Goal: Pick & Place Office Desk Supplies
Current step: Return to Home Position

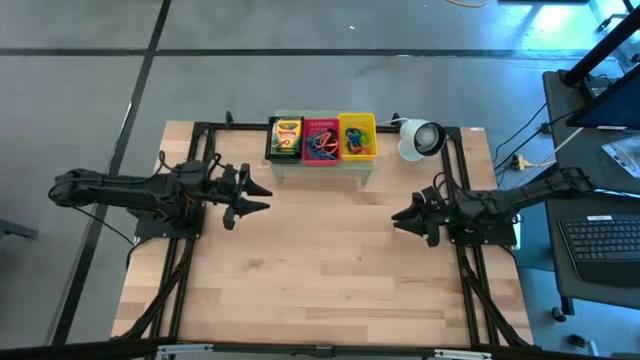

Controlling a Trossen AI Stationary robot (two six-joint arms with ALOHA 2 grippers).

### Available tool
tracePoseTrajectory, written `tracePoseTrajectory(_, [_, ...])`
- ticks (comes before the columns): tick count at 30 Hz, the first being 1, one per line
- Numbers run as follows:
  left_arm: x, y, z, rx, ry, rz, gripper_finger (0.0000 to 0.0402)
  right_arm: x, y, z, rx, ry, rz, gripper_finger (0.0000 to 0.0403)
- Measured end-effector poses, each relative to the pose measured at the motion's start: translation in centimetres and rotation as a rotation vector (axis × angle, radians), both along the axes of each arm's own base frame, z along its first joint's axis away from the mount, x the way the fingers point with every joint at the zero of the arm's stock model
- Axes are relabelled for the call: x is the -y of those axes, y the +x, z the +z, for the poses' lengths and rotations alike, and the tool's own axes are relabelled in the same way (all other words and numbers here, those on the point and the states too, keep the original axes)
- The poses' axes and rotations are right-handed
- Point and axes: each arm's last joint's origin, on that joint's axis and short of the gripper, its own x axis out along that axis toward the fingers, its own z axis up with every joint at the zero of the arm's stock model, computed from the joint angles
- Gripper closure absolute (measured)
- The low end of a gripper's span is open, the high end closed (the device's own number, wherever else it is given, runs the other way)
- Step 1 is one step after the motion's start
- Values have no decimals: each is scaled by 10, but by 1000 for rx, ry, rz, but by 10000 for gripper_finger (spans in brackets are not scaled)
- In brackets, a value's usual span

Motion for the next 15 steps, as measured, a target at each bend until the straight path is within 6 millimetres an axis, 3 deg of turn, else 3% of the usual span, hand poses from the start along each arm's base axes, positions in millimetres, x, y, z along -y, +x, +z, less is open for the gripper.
tracePoseTrajectory(8, [0,-5,-42,69,-4,9,233,8,0,-19,-5,-60,14,244])
tracePoseTrajectory(15, [0,-8,-64,-4,-16,13,233,15,-2,-36,-6,-55,6,244])
